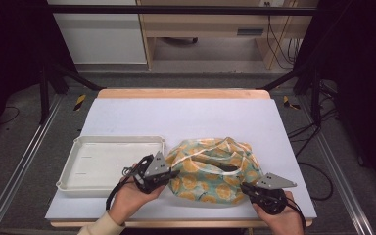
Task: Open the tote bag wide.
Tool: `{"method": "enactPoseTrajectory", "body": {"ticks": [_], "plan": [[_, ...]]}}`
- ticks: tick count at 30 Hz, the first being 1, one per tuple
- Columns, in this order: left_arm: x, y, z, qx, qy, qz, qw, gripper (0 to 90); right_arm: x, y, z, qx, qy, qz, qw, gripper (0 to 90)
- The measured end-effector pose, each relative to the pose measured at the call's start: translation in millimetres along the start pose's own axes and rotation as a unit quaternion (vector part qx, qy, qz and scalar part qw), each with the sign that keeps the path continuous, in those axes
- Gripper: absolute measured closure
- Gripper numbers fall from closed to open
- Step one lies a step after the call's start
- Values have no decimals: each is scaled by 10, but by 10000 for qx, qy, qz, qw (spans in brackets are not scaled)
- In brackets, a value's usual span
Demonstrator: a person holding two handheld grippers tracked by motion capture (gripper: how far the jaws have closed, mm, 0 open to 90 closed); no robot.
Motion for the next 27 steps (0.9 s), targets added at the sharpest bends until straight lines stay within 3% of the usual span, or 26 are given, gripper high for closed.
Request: {"method": "enactPoseTrajectory", "body": {"ticks": [1, 2, 3, 4, 6, 8, 9, 12, 15, 17, 19, 22, 25, 26, 27], "plan": [[0, 0, 0, 0, 0, 0, 10000, 866, 0, 0, 0, 0, 0, 0, 10000, 776], [12, -7, 49, -207, -182, 19, 9996, 866, 0, 21, -38, 34, -12, 91, 10000, 677], [12, -7, 49, -207, -182, 19, 9996, 869, -6, 28, -67, 74, 15, 125, 9999, 624], [-13, 0, 50, -38, 13, -8, 10000, 874, -10, 40, -93, 80, 4, 158, 9998, 563], [-10, -12, 86, -60, 38, 7, 10000, 877, -2, 77, -151, 76, -3, 245, 9997, 455], [1, -20, 116, -83, 57, 46, 9999, 877, -1, 100, -187, 91, -50, 225, 9997, 416], [7, -32, 155, -125, 56, 52, 9999, 878, 15, 164, -283, 128, -96, 205, 9997, 347], [15, -56, 193, -152, 112, 103, 9998, 880, 56, 238, -431, 157, -105, 191, 9996, 290], [18, -65, 203, -155, 136, 114, 9997, 881, 112, 259, -537, 136, -81, 233, 9996, 267], [7, -58, 205, -136, 151, 121, 9997, 882, 222, 230, -707, 84, -10, 332, 9994, 293], [-2, -56, 209, -130, 170, 117, 9997, 883, 249, 210, -751, 73, -28, 367, 9993, 314], [-11, -63, 228, -121, 239, 161, 9995, 883, 403, -10, -967, -83, -116, 392, 9991, 379], [-5, -67, 230, -124, 217, 158, 9996, 884, 453, -136, -1028, -208, -62, 412, 9989, 385], [2, -68, 229, -128, 200, 158, 9996, 883, 491, -303, -1073, -363, -99, 383, 9986, 381], [2, -68, 229, -128, 200, 158, 9996, 884, 491, -303, -1073, -363, -99, 383, 9986, 381]]}}
Point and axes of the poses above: each handheld gripper's, and its own axes: y roughly backward along the jaws, z roughly out of its underside, x roughly to its right, the point moved 6 cm from there along -y, roughly forward along the jaws, and after that the axes turned 3 degrees about z, right-handed, at the moved point
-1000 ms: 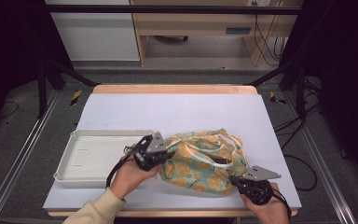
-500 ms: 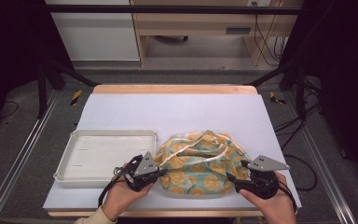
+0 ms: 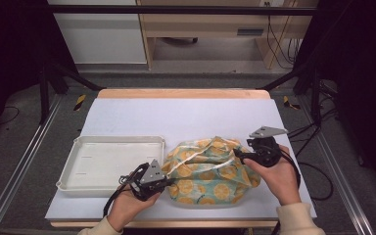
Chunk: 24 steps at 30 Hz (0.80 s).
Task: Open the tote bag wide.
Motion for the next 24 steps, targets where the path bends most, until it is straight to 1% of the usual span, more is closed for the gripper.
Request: {"method": "enactPoseTrajectory", "body": {"ticks": [1, 2, 3, 4, 5, 6, 7, 8, 10, 11, 12, 14, 15, 16, 17, 18, 19, 20, 21, 22, 24], "plan": [[-2, 4, 0, 10, 7, 10, 10000, 883, 23, -135, -23, -139, -64, 9, 9999, 357], [-2, 4, 0, 10, 7, 10, 10000, 884, 23, -135, -23, -139, -64, 9, 9999, 357], [-7, 10, -1, 21, 13, 12, 10000, 884, 30, -180, -27, -192, -55, 19, 9998, 357], [-10, 16, -1, 29, 33, 21, 10000, 883, 38, -248, -28, -269, -32, 7, 9996, 377], [-12, 22, -2, 41, 54, 27, 10000, 883, 39, -294, -20, -353, -39, -22, 9994, 454], [-16, 30, -5, 60, 52, 33, 10000, 884, 40, -325, -3, -478, -3, -82, 9988, 623], [-11, 44, -11, 64, 45, 46, 10000, 883, 34, -348, 11, -584, -9, -110, 9982, 756], [-11, 44, -11, 64, 45, 46, 10000, 883, 39, -335, 12, -578, 36, -99, 9983, 814], [-3, 50, -16, 68, 31, 65, 10000, 883, 45, -290, -2, -450, -18, -38, 9990, 870], [10, 47, -14, 43, 41, 88, 9999, 882, 54, -242, -9, -364, -56, 4, 9993, 875], [18, 46, -13, 15, 26, 93, 10000, 882, 54, -242, -9, -364, -56, 4, 9993, 875], [36, 43, -15, 1, 4, 109, 9999, 882, 60, -150, -26, -136, -107, 70, 9998, 890], [48, 42, -16, -18, -16, 103, 9999, 881, 32, -33, -38, 120, -108, 36, 9999, 895], [54, 39, -15, -31, -39, 108, 9999, 881, 32, -33, -38, 120, -108, 36, 9999, 895], [63, 19, -9, -80, -71, 115, 9999, 881, -9, 82, -33, 365, -44, 7, 9993, 898], [63, 19, -9, -80, -71, 115, 9999, 880, -9, 82, -33, 365, -44, 7, 9993, 898], [57, 2, -5, -86, -53, 120, 9999, 880, -68, 212, 18, 532, 27, -7, 9986, 898], [57, 2, -5, -86, -53, 120, 9999, 880, -68, 212, 18, 532, 27, -7, 9986, 898], [38, -15, -4, -96, -32, 90, 9999, 880, -130, 332, 107, 657, 82, -18, 9978, 898], [38, -15, -4, -96, -32, 90, 9999, 880, -130, 332, 107, 657, 82, -18, 9978, 898], [15, -26, -7, -96, 22, 40, 9999, 881, -205, 443, 226, 830, 104, -93, 9965, 898]]}}
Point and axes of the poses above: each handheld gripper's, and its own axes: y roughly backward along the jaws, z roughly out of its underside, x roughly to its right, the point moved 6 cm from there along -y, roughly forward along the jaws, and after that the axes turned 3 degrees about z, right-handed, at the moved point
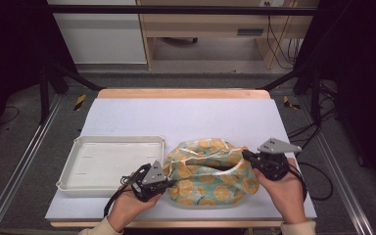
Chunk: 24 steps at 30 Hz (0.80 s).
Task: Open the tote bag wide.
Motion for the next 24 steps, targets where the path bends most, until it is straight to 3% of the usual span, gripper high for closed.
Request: {"method": "enactPoseTrajectory", "body": {"ticks": [2, 4, 6, 8, 9, 10, 11, 15, 18, 24], "plan": [[-19, 3, -4, 6, -37, -120, 9999, 880, -76, 85, 101, 110, 7, -101, 9999, 899], [-47, 33, -9, -6, -173, -385, 9991, 879, -144, 153, 201, 273, 26, -218, 9994, 898], [-70, 63, -16, 45, -168, -455, 9988, 878, -232, 196, 387, 351, 18, -386, 9986, 899], [-96, 77, -16, 59, -137, -511, 9986, 878, -251, 200, 437, 341, 37, -430, 9985, 899], [-118, 78, -12, 86, -118, -555, 9984, 877, -304, 199, 580, 300, 66, -568, 9979, 900], [-118, 78, -12, 86, -118, -555, 9984, 876, -304, 199, 580, 300, 66, -568, 9979, 900], [-135, 80, -7, 120, -80, -586, 9982, 875, -339, 185, 700, 216, 112, -681, 9974, 900], [-155, 79, 2, 105, -99, -658, 9977, 863, -378, 151, 864, 40, 221, -710, 9972, 900], [-170, 91, 2, 146, -99, -684, 9975, 865, -413, 112, 966, -266, 372, -733, 9963, 900], [-202, 117, -7, 293, -42, -708, 9970, 868, -397, 49, 1061, -588, 432, -685, 9950, 900]]}}
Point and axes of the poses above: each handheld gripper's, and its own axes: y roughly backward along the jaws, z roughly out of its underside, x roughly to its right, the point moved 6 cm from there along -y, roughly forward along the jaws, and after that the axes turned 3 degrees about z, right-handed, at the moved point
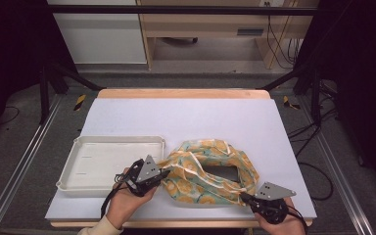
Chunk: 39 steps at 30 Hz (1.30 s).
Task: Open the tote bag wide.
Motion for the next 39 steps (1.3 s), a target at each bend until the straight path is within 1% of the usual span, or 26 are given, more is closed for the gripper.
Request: {"method": "enactPoseTrajectory", "body": {"ticks": [3, 4, 5, 6, 8, 9, 11, 14, 15, 16, 17, 18, 19, 20, 21, 23, 24, 25, 27, 30, 32, 35, 36, 37, 38, 39], "plan": [[-25, 2, 9, 14, 27, -22, 10000, 868, 32, -25, 46, -196, 13, 117, 9997, 900], [-36, 8, 10, 26, 39, -36, 10000, 868, 32, -25, 46, -196, 13, 117, 9997, 900], [-49, 21, 9, 52, 54, -54, 10000, 871, 72, -34, 84, -355, -14, 316, 9989, 900], [-49, 21, 9, 52, 54, -54, 10000, 872, 72, -34, 84, -355, -14, 316, 9989, 900], [-56, 35, 2, 102, 71, -71, 9999, 874, 116, -33, 124, -476, -40, 466, 9978, 900], [-51, 45, -2, 117, 68, -57, 9999, 875, 155, -19, 138, -454, -131, 538, 9974, 900], [-43, 50, -3, 121, 54, -58, 9999, 876, 161, -12, 139, -449, -184, 557, 9973, 900], [-22, 51, 8, 97, 41, -20, 9999, 878, 163, -16, 134, -430, -175, 556, 9974, 900], [-15, 51, 20, 67, 20, 2, 10000, 877, 148, -6, 114, -327, -127, 507, 9981, 893], [-15, 51, 20, 67, 20, 2, 10000, 877, 148, -6, 114, -327, -127, 507, 9981, 893], [-15, 49, 32, 42, 16, 38, 10000, 877, 126, 24, 75, -159, -155, 456, 9987, 830], [-15, 49, 32, 42, 16, 38, 10000, 876, 126, 24, 75, -159, -155, 456, 9987, 830], [-20, 51, 39, 45, 43, 45, 10000, 876, 111, 50, 35, 26, -172, 443, 9989, 737], [-20, 51, 39, 45, 43, 45, 10000, 876, 111, 50, 35, 26, -172, 443, 9989, 737], [-20, 50, 46, 30, 43, 43, 10000, 876, 101, 73, -1, 138, -196, 452, 9987, 631], [-18, 46, 51, 19, 42, 44, 10000, 876, 98, 93, -34, 226, -223, 453, 9985, 567], [-18, 46, 51, 19, 42, 44, 10000, 875, 98, 93, -34, 226, -223, 453, 9985, 567], [-18, 44, 53, 21, 43, 44, 10000, 876, 93, 113, -65, 295, -282, 512, 9979, 501], [-15, 36, 59, -2, 36, 54, 10000, 875, 91, 124, -96, 381, -324, 504, 9975, 443], [-10, 30, 67, -22, 28, 48, 10000, 876, 86, 134, -123, 440, -332, 521, 9971, 401], [-8, 23, 70, -33, 18, 53, 10000, 876, 76, 160, -216, 578, -318, 483, 9966, 356], [-1, 11, 78, -64, 8, 48, 10000, 876, 65, 163, -368, 631, -303, 388, 9968, 352], [-1, 11, 78, -64, 8, 48, 10000, 877, 65, 163, -368, 631, -303, 388, 9968, 352], [1, 9, 80, -71, 0, 54, 10000, 876, 74, 130, -499, 606, -170, 356, 9974, 361], [2, 9, 79, -69, 3, 52, 10000, 877, 79, 106, -563, 583, -98, 353, 9976, 366], [2, 9, 79, -69, 3, 52, 10000, 877, 79, 106, -563, 583, -98, 353, 9976, 366]]}}
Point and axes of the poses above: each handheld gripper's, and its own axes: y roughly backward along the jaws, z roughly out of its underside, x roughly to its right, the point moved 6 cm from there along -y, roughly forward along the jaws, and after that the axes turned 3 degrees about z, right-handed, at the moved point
